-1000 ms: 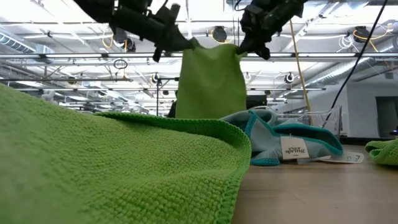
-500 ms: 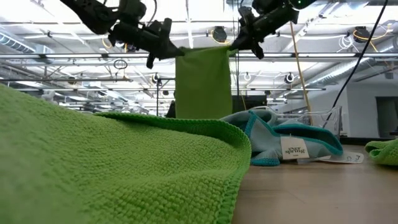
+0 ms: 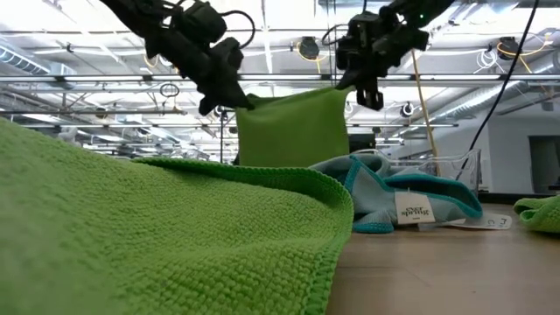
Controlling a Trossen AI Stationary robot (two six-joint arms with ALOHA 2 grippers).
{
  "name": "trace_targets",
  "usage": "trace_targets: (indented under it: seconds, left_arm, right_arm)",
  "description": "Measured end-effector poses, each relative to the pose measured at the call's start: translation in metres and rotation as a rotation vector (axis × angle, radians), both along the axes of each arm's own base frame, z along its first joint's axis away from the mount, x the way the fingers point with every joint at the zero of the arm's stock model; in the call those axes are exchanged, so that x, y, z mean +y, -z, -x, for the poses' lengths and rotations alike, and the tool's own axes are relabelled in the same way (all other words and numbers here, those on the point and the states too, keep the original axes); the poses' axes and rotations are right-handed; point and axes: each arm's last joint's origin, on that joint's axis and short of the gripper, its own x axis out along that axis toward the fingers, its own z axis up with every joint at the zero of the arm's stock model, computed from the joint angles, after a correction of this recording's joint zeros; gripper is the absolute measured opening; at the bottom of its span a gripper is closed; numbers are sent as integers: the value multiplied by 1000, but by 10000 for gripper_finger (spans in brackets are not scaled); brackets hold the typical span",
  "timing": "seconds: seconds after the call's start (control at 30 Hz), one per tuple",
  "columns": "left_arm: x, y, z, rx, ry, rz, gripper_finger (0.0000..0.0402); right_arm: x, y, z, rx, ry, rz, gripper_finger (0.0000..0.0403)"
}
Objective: Sort microfiber towel by color & place in baskets
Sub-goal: Fold the top green towel
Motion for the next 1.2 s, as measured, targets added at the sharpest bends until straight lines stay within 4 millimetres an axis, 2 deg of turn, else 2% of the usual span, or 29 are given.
trace_targets:
  seconds: [0.2, 0.43, 0.57, 0.67, 0.83, 1.03, 1.2]
  left_arm:
    - [-30, 8, -9, 77, 102, 49, 3]
    - [-66, 9, -20, 81, 188, 120, 3]
    - [-85, 8, -24, 77, 238, 132, 4]
    - [-93, 8, -27, 72, 238, 112, 3]
    - [-94, 15, -31, 108, 182, 56, 3]
    - [-80, 40, -40, 204, 100, -26, 4]
    - [-65, 43, -40, 220, 22, -112, 5]
  right_arm:
    - [27, 31, -2, 62, -83, -178, 0]
    - [61, 59, -2, 166, -165, -284, 0]
    - [71, 70, 2, 206, -186, -312, 0]
    - [71, 74, 4, 228, -172, -321, 0]
    - [61, 75, 4, 237, -90, -256, 0]
    - [51, 76, -1, 235, 35, -106, 0]
    - [46, 77, -1, 262, 92, 21, 0]
